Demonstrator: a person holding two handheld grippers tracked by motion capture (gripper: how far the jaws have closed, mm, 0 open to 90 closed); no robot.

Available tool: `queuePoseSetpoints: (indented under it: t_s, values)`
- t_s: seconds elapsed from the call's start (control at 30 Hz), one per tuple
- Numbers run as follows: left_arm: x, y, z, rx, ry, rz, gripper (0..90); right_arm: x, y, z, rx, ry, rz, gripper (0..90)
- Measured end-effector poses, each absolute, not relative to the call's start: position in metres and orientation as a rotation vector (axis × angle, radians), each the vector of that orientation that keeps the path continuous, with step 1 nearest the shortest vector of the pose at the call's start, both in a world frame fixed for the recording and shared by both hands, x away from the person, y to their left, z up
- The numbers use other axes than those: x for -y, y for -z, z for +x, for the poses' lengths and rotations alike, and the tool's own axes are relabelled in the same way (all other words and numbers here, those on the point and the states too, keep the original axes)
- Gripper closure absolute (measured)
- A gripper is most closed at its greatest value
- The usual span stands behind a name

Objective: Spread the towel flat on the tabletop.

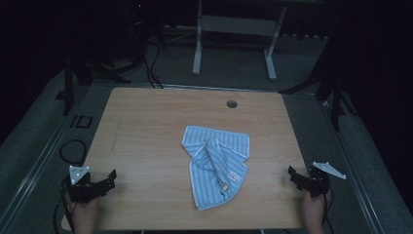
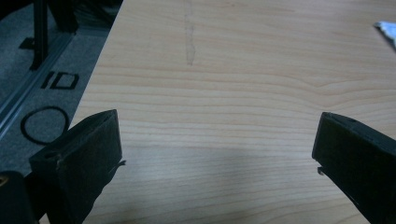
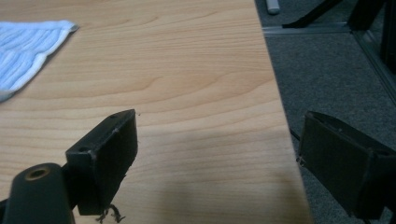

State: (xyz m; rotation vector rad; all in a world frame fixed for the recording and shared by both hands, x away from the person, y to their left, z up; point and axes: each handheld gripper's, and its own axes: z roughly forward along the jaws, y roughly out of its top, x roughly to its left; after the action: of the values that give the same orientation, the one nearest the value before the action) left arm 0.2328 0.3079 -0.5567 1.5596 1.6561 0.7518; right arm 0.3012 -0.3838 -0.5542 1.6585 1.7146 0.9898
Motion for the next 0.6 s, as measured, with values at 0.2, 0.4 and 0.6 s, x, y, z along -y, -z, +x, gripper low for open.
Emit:
queuePoseSetpoints:
  t_s: [0.2,0.4,0.6]
  values:
    - [-0.310,0.555,0.239,-1.703,-0.650,1.634,1.5,0.382,0.555,0.303,-1.783,-1.004,1.627,11.6]
    - [-0.309,0.546,0.241,-1.695,-0.603,1.722,1.5,0.377,0.555,0.304,-1.894,-0.942,1.596,12.1]
    - [-0.308,0.532,0.249,-1.661,-0.425,1.979,1.5,0.373,0.541,0.299,-2.061,-0.852,1.575,13.5]
